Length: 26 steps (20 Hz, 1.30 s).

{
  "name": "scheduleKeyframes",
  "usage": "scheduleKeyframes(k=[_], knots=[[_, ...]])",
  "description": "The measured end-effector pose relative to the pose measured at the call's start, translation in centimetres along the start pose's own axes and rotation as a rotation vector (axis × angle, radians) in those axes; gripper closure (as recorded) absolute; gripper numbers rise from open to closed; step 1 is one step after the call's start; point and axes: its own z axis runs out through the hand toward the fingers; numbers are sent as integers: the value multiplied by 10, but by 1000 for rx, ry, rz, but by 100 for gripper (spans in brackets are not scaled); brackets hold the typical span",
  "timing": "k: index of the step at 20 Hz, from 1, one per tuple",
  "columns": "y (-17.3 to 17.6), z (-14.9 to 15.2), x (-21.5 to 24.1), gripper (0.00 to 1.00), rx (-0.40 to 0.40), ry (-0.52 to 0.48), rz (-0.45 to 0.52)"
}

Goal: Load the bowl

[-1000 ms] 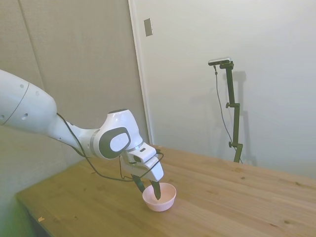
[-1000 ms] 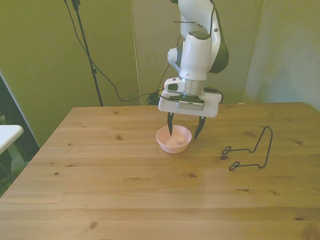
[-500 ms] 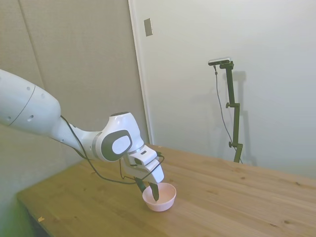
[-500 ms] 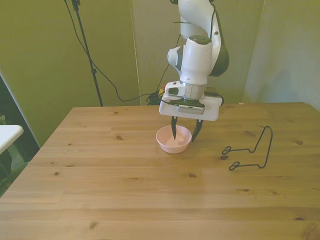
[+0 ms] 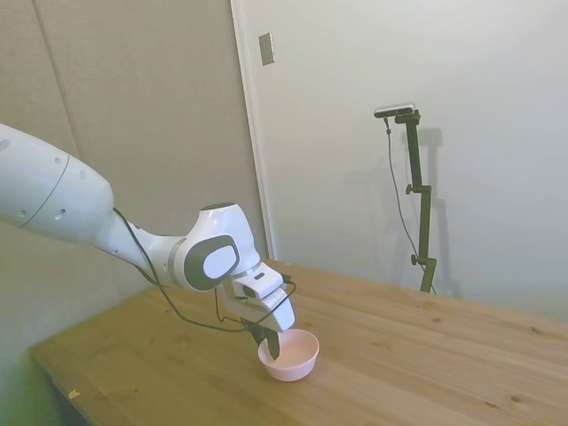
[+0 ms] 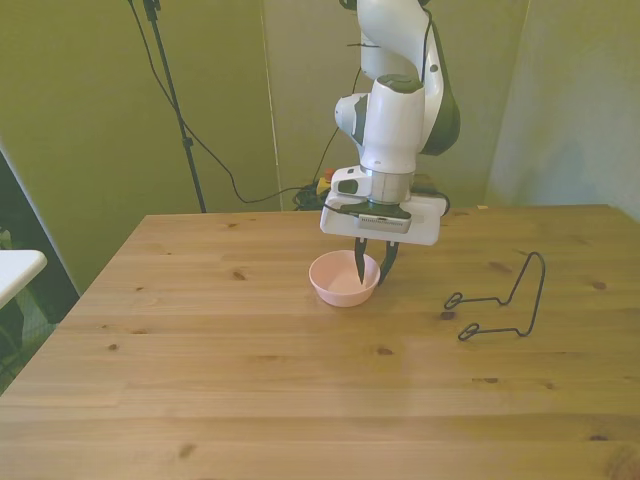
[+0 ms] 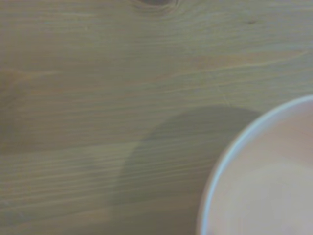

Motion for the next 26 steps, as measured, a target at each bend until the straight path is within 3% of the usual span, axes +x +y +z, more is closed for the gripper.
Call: scheduleKeyframes(k=[10, 20, 23, 26], knots=[[-9, -22, 9, 100, 78, -24, -1], [-56, -145, -2, 100, 248, -60, -99], [-66, -165, -1, 100, 294, -82, -142], [-71, -166, 3, 100, 302, -94, -152]])
